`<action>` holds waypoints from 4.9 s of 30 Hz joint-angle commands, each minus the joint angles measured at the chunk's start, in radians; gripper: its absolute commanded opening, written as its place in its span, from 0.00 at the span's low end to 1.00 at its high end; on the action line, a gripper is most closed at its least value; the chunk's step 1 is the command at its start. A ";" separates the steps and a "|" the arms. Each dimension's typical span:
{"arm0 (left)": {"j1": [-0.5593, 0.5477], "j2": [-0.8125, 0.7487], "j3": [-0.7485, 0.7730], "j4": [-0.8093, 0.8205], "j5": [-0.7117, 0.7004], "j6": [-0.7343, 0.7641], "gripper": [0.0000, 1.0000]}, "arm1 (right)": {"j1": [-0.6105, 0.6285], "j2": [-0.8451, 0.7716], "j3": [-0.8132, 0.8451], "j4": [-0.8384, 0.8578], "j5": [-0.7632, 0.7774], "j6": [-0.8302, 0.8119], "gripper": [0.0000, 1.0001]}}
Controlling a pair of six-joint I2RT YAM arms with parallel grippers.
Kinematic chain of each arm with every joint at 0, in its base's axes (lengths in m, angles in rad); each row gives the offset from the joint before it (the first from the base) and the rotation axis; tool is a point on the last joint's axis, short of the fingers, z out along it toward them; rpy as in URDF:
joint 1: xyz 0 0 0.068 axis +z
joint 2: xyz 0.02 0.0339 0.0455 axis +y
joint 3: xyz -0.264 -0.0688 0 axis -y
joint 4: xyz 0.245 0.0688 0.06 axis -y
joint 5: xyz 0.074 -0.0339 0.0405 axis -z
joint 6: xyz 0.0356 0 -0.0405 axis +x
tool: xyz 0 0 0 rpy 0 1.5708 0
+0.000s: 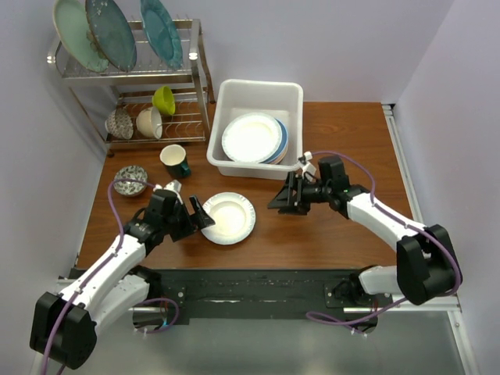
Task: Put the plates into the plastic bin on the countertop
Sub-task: Pick up the plate at the center of the board.
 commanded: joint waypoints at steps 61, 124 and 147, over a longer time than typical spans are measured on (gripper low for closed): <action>-0.005 0.009 0.375 -0.422 -0.331 0.162 0.94 | 0.220 0.445 -0.054 0.563 0.194 0.358 0.00; -0.005 -0.032 0.340 -0.432 -0.337 0.145 0.95 | 0.087 0.485 -0.182 0.701 0.096 0.437 0.00; -0.005 -0.023 0.340 -0.419 -0.323 0.145 0.95 | 0.087 -0.019 -0.329 0.211 0.147 0.180 0.00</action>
